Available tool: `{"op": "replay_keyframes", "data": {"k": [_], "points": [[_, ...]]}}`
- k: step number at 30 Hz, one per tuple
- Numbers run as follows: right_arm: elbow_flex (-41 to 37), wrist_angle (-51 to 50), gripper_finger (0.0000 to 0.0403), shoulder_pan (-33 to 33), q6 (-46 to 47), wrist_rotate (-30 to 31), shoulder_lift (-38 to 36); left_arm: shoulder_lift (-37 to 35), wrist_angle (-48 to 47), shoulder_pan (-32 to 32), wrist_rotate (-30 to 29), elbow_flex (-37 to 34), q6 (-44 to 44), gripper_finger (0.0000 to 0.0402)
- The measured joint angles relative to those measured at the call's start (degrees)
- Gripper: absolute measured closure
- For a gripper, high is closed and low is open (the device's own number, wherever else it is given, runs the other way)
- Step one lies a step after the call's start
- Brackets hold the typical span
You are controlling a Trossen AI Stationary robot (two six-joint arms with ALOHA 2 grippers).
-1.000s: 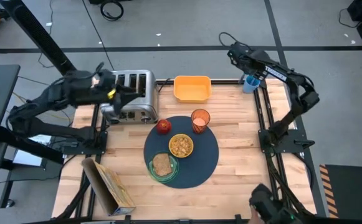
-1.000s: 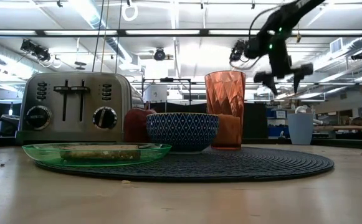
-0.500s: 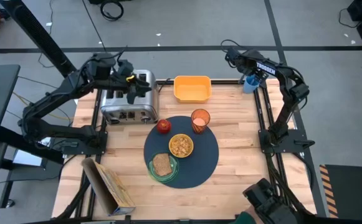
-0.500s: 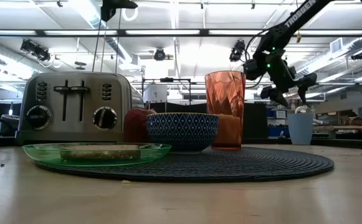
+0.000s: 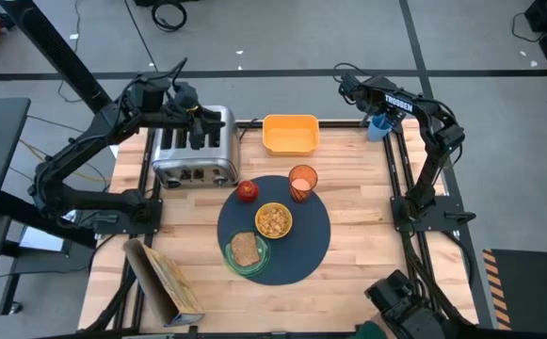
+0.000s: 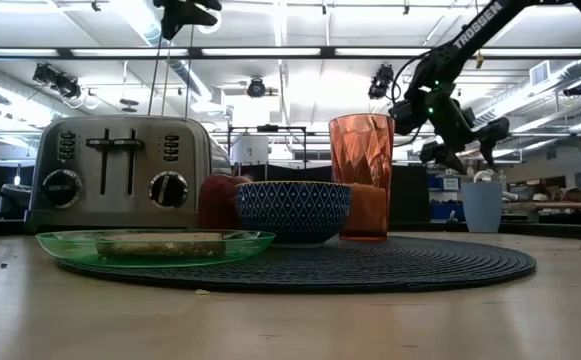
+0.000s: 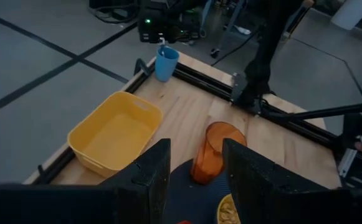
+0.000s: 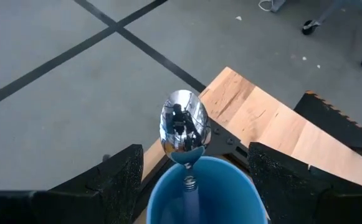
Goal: Arrange a breakfast setting
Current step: Put the purple spoon on the blue table mat
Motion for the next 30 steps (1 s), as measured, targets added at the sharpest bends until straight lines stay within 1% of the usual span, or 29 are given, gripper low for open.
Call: {"op": "replay_keyframes", "data": {"k": [4,9,13,17,22,30], "points": [[0.0,-0.9,0.0113,0.0,-1.8,-2.0,0.0,0.0,0.0,0.4,0.0,0.0,1.2,0.0251],[0.0,-0.2,0.0114,0.0,-6.0,-11.2,0.0,0.0,0.0,0.5,0.0,0.0,1.3,0.0251],[0.0,2.2,0.0119,0.0,-13.6,-17.5,0.0,0.0,-0.2,0.5,0.0,0.0,1.4,0.0251],[0.0,3.0,0.013,-0.3,-22.5,-20.6,0.0,0.0,-0.9,0.5,0.0,0.0,1.3,0.0251],[0.0,4.3,0.0161,-2.7,-31.7,-26.7,0.0,-0.1,-1.9,0.5,0.0,0.0,1.2,0.0251],[0.0,4.3,0.0232,-3.3,-36.6,-30.6,0.0,-0.1,-3.0,0.5,0.0,0.0,0.9,0.0251]]}}
